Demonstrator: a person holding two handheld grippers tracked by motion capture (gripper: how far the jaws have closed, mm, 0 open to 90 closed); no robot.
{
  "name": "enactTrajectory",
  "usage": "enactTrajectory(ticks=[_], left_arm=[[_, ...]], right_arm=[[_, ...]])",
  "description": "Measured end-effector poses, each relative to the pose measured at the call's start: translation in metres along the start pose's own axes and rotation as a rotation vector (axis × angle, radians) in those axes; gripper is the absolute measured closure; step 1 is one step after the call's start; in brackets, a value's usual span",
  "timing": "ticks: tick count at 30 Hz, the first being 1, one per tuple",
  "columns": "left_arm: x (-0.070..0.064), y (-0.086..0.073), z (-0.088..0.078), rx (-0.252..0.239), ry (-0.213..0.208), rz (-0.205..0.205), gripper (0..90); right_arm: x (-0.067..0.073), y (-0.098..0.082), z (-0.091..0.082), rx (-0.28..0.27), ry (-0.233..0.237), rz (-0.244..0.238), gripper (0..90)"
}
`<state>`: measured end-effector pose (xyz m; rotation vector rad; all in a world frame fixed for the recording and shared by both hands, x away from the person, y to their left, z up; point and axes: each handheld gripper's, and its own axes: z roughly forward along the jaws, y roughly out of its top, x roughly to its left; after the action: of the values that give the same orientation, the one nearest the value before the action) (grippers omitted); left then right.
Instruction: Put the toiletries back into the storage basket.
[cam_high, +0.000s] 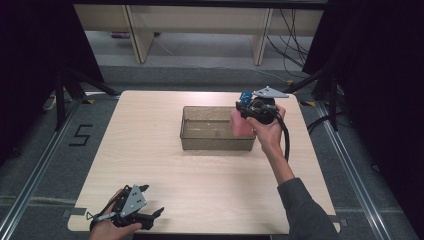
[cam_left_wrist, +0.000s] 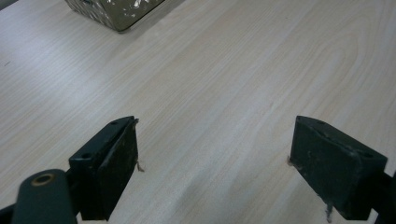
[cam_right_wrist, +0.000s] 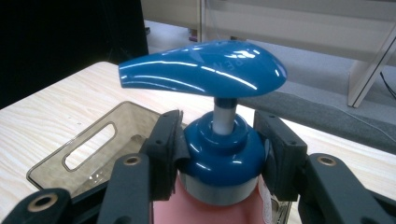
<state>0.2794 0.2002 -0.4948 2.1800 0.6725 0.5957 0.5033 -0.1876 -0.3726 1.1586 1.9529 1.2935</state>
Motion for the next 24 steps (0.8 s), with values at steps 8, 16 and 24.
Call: enactTrajectory(ticks=[8,16,24], left_arm=[[0.0,0.0,0.0,-0.011,-0.001,-0.016,14.8],[0.001,0.0,-0.001,0.009,0.006,0.007,14.8],[0.001,0.0,0.0,-0.007,0.002,-0.008,14.8]], right_arm=[[-0.004,-0.008,0.006,0.005,-0.011,0.004,53.8],[-0.006,-0.014,0.011,0.009,0.002,0.018,53.8],[-0.01,-0.023,0.015,0.032,-0.009,0.034,53.8]])
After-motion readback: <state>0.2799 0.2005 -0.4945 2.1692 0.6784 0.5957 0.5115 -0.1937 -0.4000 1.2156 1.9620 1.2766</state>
